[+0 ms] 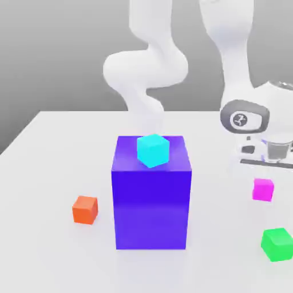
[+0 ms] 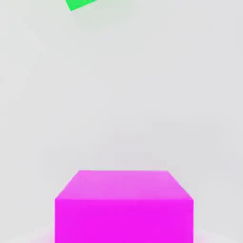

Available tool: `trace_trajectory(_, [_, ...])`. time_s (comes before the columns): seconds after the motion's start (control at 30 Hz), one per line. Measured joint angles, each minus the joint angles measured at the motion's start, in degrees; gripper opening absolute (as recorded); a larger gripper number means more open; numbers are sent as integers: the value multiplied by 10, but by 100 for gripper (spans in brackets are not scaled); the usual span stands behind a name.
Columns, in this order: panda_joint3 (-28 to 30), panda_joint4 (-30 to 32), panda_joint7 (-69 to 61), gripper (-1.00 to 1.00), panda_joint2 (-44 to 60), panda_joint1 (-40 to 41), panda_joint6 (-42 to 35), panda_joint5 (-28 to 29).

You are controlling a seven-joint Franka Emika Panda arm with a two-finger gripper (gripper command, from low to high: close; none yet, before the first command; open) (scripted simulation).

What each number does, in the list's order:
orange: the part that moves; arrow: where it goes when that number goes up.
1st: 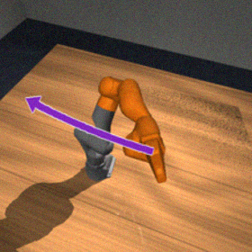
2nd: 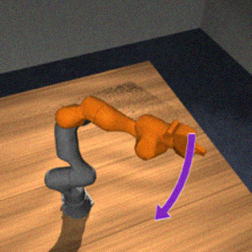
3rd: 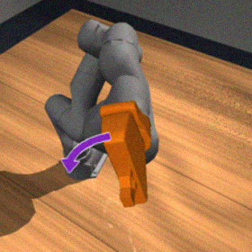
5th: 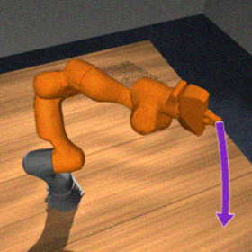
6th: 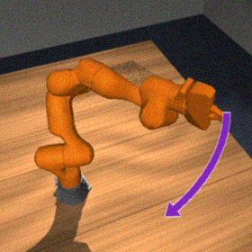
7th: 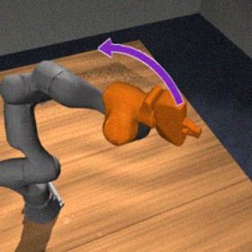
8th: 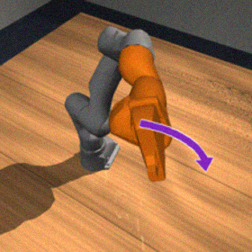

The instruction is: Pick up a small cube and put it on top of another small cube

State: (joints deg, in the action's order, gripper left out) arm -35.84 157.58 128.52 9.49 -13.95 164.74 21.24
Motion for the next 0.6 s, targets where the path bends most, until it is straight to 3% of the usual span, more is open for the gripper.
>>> trace_trajectory(0.13, [-40,9,-64,-100,-36,26,-19,-85])
trace_trajectory(0.33, [0,-99,-79,-100,-14,64,-106,-106])
trace_trajectory(0.47, [35,-174,-74,-100,15,84,-155,-99])
trace_trajectory(0.6, [91,-192,-19,-100,92,51,-106,-21])
